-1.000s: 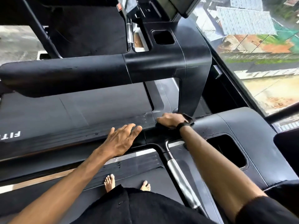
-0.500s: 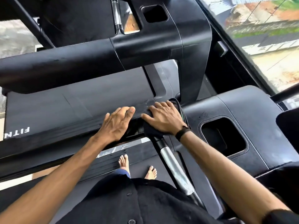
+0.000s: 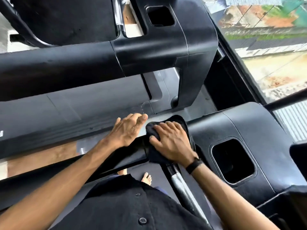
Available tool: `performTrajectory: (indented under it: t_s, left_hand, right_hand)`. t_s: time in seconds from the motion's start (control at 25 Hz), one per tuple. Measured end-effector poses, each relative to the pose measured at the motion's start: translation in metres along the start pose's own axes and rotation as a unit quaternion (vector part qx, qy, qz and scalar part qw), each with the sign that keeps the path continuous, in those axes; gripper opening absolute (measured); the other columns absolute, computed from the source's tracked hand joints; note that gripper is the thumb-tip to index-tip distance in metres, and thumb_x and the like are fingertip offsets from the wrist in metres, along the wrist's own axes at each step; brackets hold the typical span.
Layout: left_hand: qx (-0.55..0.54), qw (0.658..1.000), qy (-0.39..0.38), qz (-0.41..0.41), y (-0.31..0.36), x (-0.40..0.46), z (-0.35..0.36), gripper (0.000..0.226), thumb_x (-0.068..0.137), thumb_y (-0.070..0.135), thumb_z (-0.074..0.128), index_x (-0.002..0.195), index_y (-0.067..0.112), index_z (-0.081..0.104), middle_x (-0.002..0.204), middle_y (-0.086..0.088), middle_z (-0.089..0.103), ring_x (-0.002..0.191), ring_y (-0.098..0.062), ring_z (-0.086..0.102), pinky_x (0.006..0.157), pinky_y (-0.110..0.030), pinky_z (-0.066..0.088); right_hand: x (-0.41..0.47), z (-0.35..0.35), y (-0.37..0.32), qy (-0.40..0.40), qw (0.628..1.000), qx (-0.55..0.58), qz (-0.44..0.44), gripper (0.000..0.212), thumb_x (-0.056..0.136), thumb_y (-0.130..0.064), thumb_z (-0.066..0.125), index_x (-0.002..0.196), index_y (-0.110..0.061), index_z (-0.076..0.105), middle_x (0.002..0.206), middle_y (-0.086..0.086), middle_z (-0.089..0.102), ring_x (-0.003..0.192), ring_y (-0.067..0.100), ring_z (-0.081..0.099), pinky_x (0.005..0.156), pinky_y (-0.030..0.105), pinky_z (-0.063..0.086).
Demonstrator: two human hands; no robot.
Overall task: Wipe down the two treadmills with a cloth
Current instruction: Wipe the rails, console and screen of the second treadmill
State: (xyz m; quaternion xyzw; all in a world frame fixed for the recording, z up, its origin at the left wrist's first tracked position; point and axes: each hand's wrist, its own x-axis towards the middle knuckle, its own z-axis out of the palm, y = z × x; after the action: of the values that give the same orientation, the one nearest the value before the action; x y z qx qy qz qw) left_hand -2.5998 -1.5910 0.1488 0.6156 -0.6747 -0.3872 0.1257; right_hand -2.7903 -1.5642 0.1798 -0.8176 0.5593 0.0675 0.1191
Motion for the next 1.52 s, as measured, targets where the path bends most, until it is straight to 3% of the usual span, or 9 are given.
performTrajectory:
  t_s: [0.16,0.32,0.44,0.56,0.68,0.92,1.16,1.36,1.52]
  left_hand:
    - [-0.019,0.998,-0.067,0.005,-0.014,0.005,-0.003,0.093,0.071,0.091,-0.007,0.107,0.029,0.052,0.109,-0.001,0.059,0.113,-0.027,0.056,0.103,-0.050,0.037]
    - [-0.042,0.995,-0.085,0.015,-0.018,0.011,-0.005,0.067,0.077,0.087,-0.004,0.084,0.037,0.039,0.090,0.009,0.052,0.089,-0.019,0.055,0.097,-0.050,0.041]
    - [-0.035,0.992,-0.117,0.035,-0.015,0.013,-0.003,0.077,0.085,0.082,0.000,0.106,0.032,0.053,0.106,0.000,0.059,0.102,-0.024,0.058,0.096,-0.043,0.041]
    - [-0.040,0.989,-0.131,0.049,-0.008,0.020,0.005,0.084,0.086,0.079,0.000,0.120,0.025,0.054,0.113,-0.004,0.061,0.101,-0.022,0.057,0.099,-0.044,0.040]
    - [-0.059,0.989,-0.127,0.054,-0.002,0.030,0.009,0.089,0.080,0.084,-0.004,0.114,0.026,0.054,0.117,-0.004,0.061,0.095,-0.018,0.056,0.100,-0.048,0.042]
    - [-0.097,0.990,-0.104,0.020,0.001,0.033,0.013,0.064,0.081,0.080,0.003,0.095,0.036,0.047,0.104,0.001,0.057,0.094,-0.021,0.054,0.092,-0.040,0.042]
    - [-0.103,0.989,-0.105,0.022,0.013,0.036,0.024,0.063,0.082,0.082,0.001,0.096,0.038,0.044,0.101,0.003,0.055,0.093,-0.020,0.054,0.091,-0.039,0.042]
    - [-0.125,0.988,-0.071,0.055,0.032,0.039,0.038,0.078,0.081,0.085,0.002,0.106,0.030,0.052,0.110,0.002,0.057,0.100,-0.018,0.055,0.097,-0.037,0.040]
    - [-0.086,0.987,-0.073,0.111,0.035,0.036,0.051,0.087,0.088,0.078,0.008,0.139,0.018,0.046,0.143,-0.002,0.051,0.127,-0.018,0.051,0.110,-0.044,0.035]
  right_hand:
    - [0.073,-0.005,-0.025,-0.226,0.972,0.007,0.057,0.050,0.096,-0.047,0.035,0.102,-0.013,0.071,0.116,0.017,0.069,0.110,0.033,0.062,0.091,0.041,0.040]
    - [0.010,-0.005,-0.029,-0.050,0.998,0.019,-0.046,0.043,0.093,-0.045,0.039,0.115,-0.021,0.067,0.120,0.000,0.069,0.117,0.021,0.058,0.104,0.037,0.038]
    - [-0.001,-0.007,-0.005,0.034,0.999,0.010,0.008,0.042,0.088,-0.046,0.042,0.111,-0.022,0.069,0.116,-0.002,0.069,0.117,0.021,0.058,0.105,0.038,0.037]
    - [0.055,-0.009,0.015,-0.155,0.980,-0.035,0.122,0.045,0.092,-0.051,0.036,0.095,-0.022,0.070,0.110,0.009,0.071,0.108,0.028,0.062,0.092,0.041,0.036]
    - [0.084,-0.001,0.002,-0.243,0.966,-0.003,0.084,0.054,0.098,-0.051,0.030,0.107,-0.014,0.068,0.115,0.017,0.070,0.108,0.033,0.064,0.091,0.043,0.039]
    - [-0.005,-0.009,-0.002,0.009,0.998,0.055,-0.009,0.045,0.087,-0.044,0.044,0.119,-0.021,0.067,0.124,-0.003,0.067,0.123,0.019,0.055,0.111,0.039,0.035]
    - [0.058,-0.008,0.031,-0.122,0.985,-0.025,0.121,0.046,0.088,-0.050,0.032,0.080,-0.020,0.066,0.098,0.005,0.073,0.099,0.024,0.063,0.092,0.040,0.038]
    - [-0.021,-0.010,0.026,0.024,0.998,0.052,0.023,0.047,0.088,-0.044,0.044,0.125,-0.024,0.064,0.133,-0.006,0.062,0.132,0.017,0.049,0.115,0.038,0.029]
    - [0.019,-0.011,0.077,-0.003,0.983,-0.023,0.184,0.045,0.083,-0.050,0.034,0.100,-0.027,0.069,0.113,-0.009,0.068,0.118,0.016,0.053,0.107,0.036,0.031]
